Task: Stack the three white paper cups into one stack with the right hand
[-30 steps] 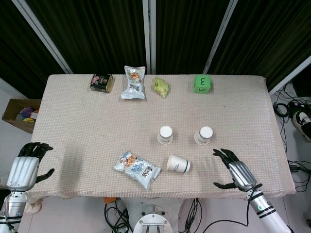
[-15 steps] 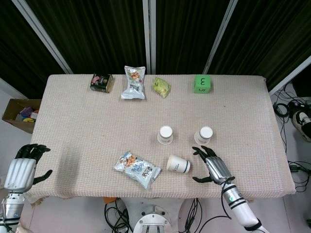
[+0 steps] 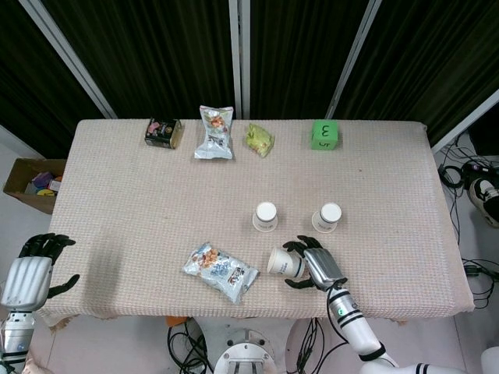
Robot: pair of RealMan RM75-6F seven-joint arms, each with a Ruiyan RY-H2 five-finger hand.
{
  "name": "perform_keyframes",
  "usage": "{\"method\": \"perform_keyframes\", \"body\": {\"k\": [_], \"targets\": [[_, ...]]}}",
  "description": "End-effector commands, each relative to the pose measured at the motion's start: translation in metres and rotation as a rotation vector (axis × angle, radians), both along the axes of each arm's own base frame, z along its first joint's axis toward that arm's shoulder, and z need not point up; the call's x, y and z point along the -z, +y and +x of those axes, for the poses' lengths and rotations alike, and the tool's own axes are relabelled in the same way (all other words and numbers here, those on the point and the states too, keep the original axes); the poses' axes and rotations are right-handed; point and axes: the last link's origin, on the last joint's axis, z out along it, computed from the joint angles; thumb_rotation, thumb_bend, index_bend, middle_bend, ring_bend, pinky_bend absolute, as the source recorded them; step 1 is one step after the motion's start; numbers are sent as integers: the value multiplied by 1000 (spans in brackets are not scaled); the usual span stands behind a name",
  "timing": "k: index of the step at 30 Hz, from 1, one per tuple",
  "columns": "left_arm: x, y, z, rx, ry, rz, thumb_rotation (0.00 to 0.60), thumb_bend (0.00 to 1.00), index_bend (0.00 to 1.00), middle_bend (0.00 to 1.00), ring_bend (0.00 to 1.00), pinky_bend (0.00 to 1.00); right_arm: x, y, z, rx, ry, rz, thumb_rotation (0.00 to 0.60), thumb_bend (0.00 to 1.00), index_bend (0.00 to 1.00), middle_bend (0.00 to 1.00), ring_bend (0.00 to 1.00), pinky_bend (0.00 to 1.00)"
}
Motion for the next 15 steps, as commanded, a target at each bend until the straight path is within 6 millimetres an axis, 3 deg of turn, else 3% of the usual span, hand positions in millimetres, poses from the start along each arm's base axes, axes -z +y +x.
{"method": "perform_keyframes", "body": {"k": [1,4,6,12,15], "targets": [[0,-1,-1,-3,-2,0,600,157,313,247,169,183,5,-3,-1,-14,37,-22,600,262,370,393,157,190],[0,-2,-2,-4,-3,0,600,157,315,247,169,183,0,-6,3,-76,71,-48,600,337,408,420,186,209],[-1,-3,-3,-5,-2,4,600,158,315,247,169,183,-14,-9,8,-143,90,-71,600,346,415,422,196,215],[-2,-3,-2,-3,-6,11,600,157,315,247,169,183,-82,-26,42,-487,266,-241,600,336,420,417,197,219],[0,-3,1,4,-6,7,600,157,315,247,169,183,-111,-37,65,-709,481,-324,600,321,420,412,197,219]]}}
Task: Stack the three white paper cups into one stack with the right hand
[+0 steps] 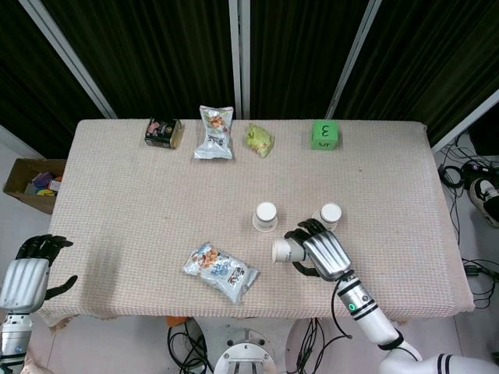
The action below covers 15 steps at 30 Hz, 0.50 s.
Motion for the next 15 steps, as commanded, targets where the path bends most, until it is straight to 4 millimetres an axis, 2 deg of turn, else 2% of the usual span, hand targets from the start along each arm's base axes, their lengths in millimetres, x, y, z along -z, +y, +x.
{"method": "perform_keyframes", "body": {"k": [1,2,5,10,15], "targets": [[1,0,2,5,-1,-2,600,157,315,247,169,183,-51,-18,44,-369,321,-184,600,320,421,411,197,219],[2,-1,3,5,-2,-2,600,157,315,247,169,183,-58,-25,50,-444,437,-241,600,320,421,410,197,219],[3,-2,3,1,-6,0,600,158,315,247,169,183,-65,-43,63,-542,640,-326,600,319,420,404,194,203],[3,-5,2,-9,-12,2,600,158,315,247,169,183,-59,-66,78,-595,794,-358,600,319,419,400,193,178],[2,-7,-2,-20,-11,7,600,158,315,247,169,183,-54,-76,90,-663,902,-393,600,315,413,384,186,157]]}}
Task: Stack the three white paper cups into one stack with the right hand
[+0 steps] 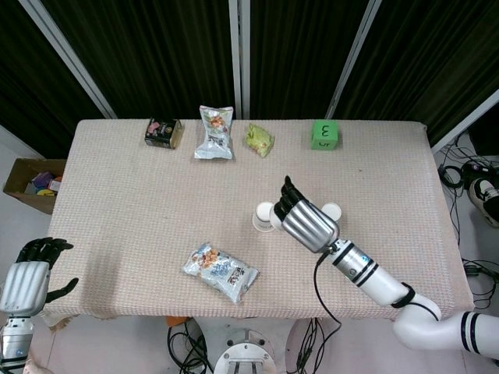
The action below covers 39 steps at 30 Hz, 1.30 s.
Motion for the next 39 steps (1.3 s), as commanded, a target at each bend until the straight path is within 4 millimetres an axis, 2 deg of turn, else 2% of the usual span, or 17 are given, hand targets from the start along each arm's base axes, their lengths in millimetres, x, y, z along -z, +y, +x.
{"method": "perform_keyframes", "body": {"k": [1,14,24,28,32,33,36,39], "targets": [[0,-1,-1,-4,0,3,600,158,315,247,169,183,0,-15,18,-64,113,-32,600,314,409,378,184,154],[4,-4,-7,-24,-16,3,600,158,315,247,169,183,50,-29,22,-75,243,2,600,266,325,343,108,84],[5,-6,-12,-42,-22,4,600,157,314,247,169,182,71,-34,28,-97,254,-5,600,255,283,311,75,31],[5,-6,-12,-41,-25,6,600,157,313,247,169,181,83,-33,31,-104,267,12,600,221,205,254,29,4],[6,-7,-12,-43,-28,0,600,158,313,247,169,180,98,-30,24,-102,320,7,600,167,44,103,0,0],[6,-7,-13,-44,-29,-1,600,157,313,247,169,180,99,-29,22,-90,328,2,600,149,9,50,0,0],[6,-7,-13,-46,-31,-1,600,157,313,247,169,180,93,-26,15,-36,311,-22,600,131,0,0,0,0],[5,-7,-15,-48,-33,3,600,158,313,247,169,179,67,-23,8,47,202,-60,600,132,0,1,0,0]]}}
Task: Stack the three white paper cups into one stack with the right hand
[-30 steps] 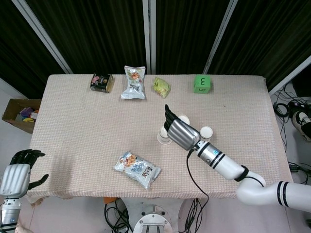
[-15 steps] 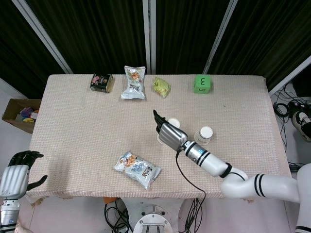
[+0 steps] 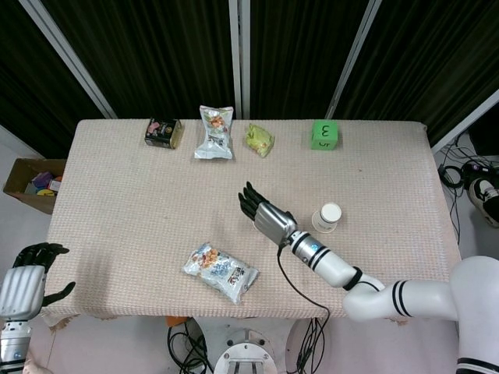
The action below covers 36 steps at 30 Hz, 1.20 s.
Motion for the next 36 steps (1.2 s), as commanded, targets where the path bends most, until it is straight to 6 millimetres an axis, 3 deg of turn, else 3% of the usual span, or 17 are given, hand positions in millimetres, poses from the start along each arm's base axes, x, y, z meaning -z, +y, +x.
{"method": "perform_keyframes", "body": {"k": [1,5,8,12,17,20,26,36], "targets": [[-1,0,-1,-3,-1,2,600,158,313,247,169,179,-37,7,-14,113,-154,-69,600,131,0,5,0,0],[0,3,-1,5,-4,1,600,157,313,247,169,180,-84,19,-40,258,-400,-103,600,122,0,74,0,0],[2,6,1,16,-7,-6,600,157,313,247,169,180,-110,32,-73,433,-615,-78,600,112,0,127,0,0],[4,10,6,32,-7,-15,600,158,313,247,169,180,-123,42,-119,661,-809,-21,600,96,0,153,0,0],[4,14,14,55,1,-20,600,157,313,247,169,180,-113,41,-162,834,-890,51,600,88,0,152,0,0],[4,14,16,57,7,-20,600,157,313,247,169,180,-100,36,-173,879,-896,94,600,88,0,153,0,0],[2,10,17,45,9,-17,600,157,313,247,169,179,-78,22,-177,895,-898,142,600,89,9,163,0,0],[0,6,16,27,12,-10,600,157,313,247,169,179,-58,0,-172,876,-928,182,600,131,132,218,0,16]]}}
